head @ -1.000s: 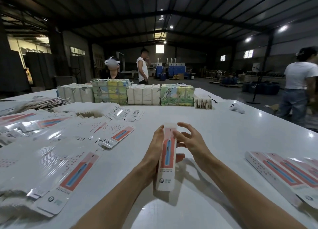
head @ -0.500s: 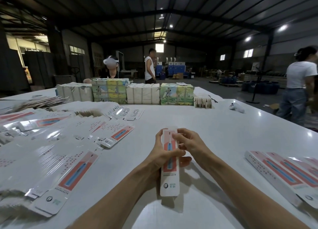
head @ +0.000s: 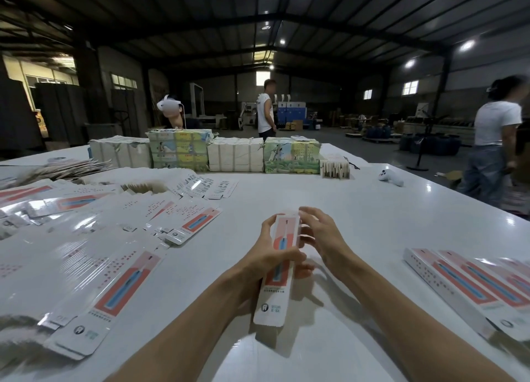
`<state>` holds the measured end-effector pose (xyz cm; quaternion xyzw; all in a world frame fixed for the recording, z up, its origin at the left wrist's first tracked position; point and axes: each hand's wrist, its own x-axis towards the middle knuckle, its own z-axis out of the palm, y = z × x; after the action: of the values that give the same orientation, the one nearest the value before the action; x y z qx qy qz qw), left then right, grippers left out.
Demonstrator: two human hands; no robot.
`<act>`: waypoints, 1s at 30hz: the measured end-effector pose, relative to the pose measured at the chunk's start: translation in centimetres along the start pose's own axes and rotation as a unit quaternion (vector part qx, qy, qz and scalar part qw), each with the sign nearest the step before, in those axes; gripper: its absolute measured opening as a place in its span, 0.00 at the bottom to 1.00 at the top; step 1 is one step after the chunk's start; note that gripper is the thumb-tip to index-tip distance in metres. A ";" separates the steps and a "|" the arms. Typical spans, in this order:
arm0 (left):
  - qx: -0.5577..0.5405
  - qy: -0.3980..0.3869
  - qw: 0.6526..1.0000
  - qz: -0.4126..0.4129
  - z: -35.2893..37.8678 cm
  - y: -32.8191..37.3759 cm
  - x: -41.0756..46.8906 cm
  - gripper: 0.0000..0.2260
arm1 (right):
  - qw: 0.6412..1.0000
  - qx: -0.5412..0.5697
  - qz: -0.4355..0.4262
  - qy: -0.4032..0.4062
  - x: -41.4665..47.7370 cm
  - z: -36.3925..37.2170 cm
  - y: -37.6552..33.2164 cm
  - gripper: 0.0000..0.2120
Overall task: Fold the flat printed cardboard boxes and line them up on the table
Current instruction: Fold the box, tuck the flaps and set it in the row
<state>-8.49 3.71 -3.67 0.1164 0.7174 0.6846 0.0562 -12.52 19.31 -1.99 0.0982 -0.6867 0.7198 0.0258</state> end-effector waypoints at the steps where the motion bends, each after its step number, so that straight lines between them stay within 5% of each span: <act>1: 0.008 -0.001 1.000 -0.001 0.1 0.0 0.0 0.44 | 1.000 0.000 -0.005 -0.006 0.2 -0.4 0.1 0.14; 6: 0.007 -0.012 1.000 -0.017 0.3 -0.1 0.0 0.43 | 0.999 0.002 -0.052 -0.011 0.1 -1.5 0.1 0.07; 10: 0.018 -0.016 0.999 -0.024 0.2 -0.1 0.0 0.44 | 0.977 -0.142 -0.157 0.017 0.1 -1.4 -0.2 0.11; 13: 0.013 -0.025 0.999 -0.022 0.1 0.1 -0.1 0.44 | 0.973 -0.149 -0.176 0.010 0.0 -1.6 -0.5 0.14; 16: 0.048 -0.019 0.999 -0.010 0.1 0.1 -0.2 0.44 | 0.992 -0.071 -0.106 -0.026 0.2 -1.8 -0.8 0.08; 20: 0.086 -0.036 0.996 -0.005 0.0 -0.2 -0.1 0.43 | 0.999 0.031 0.005 -0.032 0.3 -2.0 -1.2 0.16; 30: 0.095 -0.046 0.994 0.008 -0.1 -1.0 0.7 0.50 | 0.998 0.029 0.055 -0.001 0.2 -2.4 -1.6 0.06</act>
<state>-9.28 3.80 -4.60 0.1589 0.7747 0.6077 0.0725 -12.66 21.75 -0.44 0.0616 -0.6700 0.7396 -0.0176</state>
